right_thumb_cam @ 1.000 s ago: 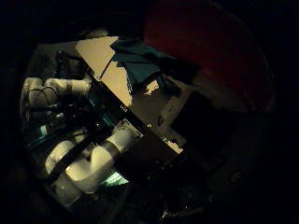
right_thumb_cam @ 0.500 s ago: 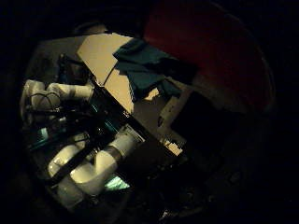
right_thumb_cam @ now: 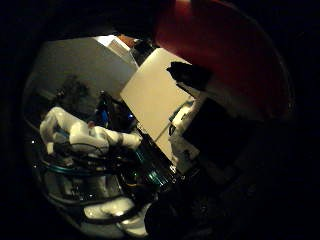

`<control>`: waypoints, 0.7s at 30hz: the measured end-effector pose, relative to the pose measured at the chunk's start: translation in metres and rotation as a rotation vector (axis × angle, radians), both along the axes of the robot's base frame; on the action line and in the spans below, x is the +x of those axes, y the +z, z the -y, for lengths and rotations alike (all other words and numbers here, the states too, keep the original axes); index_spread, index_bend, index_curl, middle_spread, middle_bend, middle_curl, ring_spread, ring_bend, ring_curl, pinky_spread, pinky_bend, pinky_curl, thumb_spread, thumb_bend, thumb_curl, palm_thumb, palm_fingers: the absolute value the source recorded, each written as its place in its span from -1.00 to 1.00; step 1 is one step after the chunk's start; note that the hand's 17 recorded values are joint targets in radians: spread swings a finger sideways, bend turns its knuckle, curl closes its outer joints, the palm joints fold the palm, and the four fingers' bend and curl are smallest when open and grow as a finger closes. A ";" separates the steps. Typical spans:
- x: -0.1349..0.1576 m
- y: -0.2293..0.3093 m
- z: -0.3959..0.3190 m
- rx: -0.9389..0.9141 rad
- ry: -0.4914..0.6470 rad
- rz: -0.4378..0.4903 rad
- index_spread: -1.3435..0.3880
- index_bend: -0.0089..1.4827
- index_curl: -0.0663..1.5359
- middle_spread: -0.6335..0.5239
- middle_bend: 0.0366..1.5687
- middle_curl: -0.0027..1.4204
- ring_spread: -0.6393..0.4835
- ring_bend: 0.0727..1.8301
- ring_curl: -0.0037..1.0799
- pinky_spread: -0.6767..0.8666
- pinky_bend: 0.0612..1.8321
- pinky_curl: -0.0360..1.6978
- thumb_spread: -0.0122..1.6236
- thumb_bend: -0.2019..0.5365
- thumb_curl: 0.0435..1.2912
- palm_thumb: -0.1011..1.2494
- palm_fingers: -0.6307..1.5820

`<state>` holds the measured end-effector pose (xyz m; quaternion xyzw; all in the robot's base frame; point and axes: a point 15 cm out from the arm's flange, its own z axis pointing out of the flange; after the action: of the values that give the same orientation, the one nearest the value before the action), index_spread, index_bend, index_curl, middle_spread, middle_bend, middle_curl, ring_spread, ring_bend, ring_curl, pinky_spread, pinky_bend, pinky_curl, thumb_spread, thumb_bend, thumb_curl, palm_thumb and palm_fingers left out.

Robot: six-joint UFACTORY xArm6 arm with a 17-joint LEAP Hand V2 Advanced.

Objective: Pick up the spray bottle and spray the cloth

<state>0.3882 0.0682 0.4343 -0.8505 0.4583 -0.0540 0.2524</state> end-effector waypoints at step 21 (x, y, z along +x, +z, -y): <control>-0.007 0.013 -0.104 0.573 0.026 -0.059 0.37 0.69 -0.05 -0.08 0.76 -0.03 -0.15 0.59 0.14 -0.38 0.14 0.37 0.33 -0.49 -0.13 0.73 0.63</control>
<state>0.3815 0.1725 0.4468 -0.7515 0.4510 0.1058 0.4697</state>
